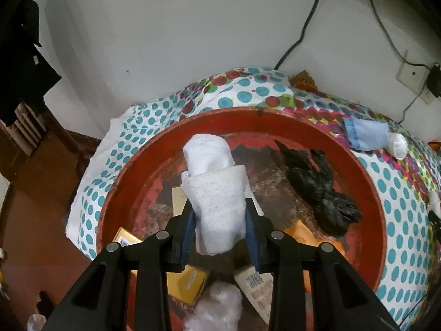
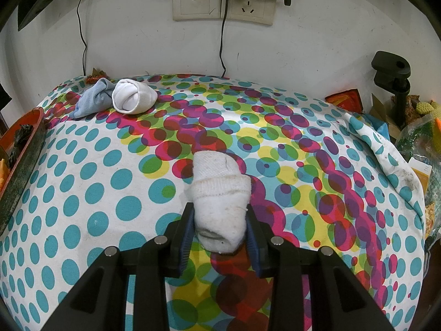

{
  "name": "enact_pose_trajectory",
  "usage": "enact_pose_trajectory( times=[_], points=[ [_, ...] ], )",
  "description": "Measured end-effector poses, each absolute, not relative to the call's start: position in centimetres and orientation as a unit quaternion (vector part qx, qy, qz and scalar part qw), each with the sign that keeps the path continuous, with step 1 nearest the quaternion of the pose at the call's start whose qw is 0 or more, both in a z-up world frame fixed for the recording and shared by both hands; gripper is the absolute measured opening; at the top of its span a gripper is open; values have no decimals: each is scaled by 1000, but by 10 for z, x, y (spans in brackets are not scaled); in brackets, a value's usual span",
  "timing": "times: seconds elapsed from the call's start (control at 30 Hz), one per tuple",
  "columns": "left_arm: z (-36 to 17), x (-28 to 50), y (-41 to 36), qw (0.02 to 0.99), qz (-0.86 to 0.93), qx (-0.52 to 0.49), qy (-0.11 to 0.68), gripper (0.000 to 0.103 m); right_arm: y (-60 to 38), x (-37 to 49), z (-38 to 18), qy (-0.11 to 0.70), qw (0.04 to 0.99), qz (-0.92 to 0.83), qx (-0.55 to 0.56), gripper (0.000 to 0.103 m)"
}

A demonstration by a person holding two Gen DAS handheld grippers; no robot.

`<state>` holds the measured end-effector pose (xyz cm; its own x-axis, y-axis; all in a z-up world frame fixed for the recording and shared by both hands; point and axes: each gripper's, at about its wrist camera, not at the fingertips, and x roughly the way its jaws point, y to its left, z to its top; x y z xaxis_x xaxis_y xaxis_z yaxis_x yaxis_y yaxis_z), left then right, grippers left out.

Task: Organize objects
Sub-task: 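Lower the white sock onto the tray and open the left gripper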

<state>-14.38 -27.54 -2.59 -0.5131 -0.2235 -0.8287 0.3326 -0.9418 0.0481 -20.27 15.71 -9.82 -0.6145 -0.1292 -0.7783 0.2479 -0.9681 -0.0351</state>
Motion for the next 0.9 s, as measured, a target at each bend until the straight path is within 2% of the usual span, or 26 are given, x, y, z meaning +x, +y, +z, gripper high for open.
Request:
enact_pose_trajectory(
  times=[0.37, 0.53, 0.6, 0.7, 0.77, 0.9],
  points=[
    [-26, -149, -279, 164, -869, 464, 52, 39, 156, -203, -98, 69, 105, -896, 426, 35],
    [-27, -145, -277, 155, -870, 465, 54, 49, 156, -202, -98, 71, 104, -896, 426, 35],
    [-27, -144, -275, 156, -871, 464, 51, 56, 157, -203, -97, 72, 104, -896, 426, 35],
    [-24, -139, -270, 148, -875, 459, 44, 59, 158, -204, -97, 72, 103, -896, 426, 35],
    [-22, -136, -265, 144, -878, 456, 35, 65, 157, -203, -97, 72, 103, -896, 426, 35],
    [-18, -126, -257, 136, -883, 449, 24, 68, 156, -203, -97, 72, 103, -896, 426, 35]
  ],
)
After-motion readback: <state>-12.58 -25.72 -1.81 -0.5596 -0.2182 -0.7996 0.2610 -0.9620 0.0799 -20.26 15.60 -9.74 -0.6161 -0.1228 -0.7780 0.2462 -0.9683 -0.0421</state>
